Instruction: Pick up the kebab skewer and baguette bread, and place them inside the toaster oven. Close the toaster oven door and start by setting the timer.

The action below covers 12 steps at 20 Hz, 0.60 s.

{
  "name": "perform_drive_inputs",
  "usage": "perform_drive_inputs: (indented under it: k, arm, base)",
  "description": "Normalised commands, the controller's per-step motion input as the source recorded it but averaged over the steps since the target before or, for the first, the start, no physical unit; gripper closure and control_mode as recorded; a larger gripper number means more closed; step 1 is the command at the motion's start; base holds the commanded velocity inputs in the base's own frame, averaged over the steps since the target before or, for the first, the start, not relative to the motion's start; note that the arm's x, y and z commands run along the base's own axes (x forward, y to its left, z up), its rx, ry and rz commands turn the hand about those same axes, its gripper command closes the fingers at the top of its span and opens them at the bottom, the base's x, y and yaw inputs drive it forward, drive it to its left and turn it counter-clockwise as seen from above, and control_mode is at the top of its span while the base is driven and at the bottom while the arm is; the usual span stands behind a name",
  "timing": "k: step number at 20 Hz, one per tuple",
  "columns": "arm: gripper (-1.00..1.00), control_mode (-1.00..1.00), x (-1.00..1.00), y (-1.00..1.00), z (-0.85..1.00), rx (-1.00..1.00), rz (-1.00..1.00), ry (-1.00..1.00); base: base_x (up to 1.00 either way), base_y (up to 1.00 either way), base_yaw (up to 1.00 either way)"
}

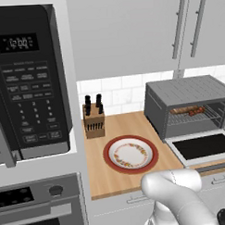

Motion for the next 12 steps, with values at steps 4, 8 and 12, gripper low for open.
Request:
perform_drive_inputs:
  k: [4,8,12]
  arm:
    - [-1.00,-1.00,0.10,0.00,0.00,0.00,-0.03,-0.06]
    - [-1.00,-1.00,0.12,0.00,0.04,0.00,-0.04,-0.06]
    - [-1.00,-1.00,0.15,0.00,0.17,0.00,-0.04,-0.07]
  base:
    - [0.00,0.00,0.00]
    - [0.00,0.00,0.00]
    - [0.00,0.00,0.00]
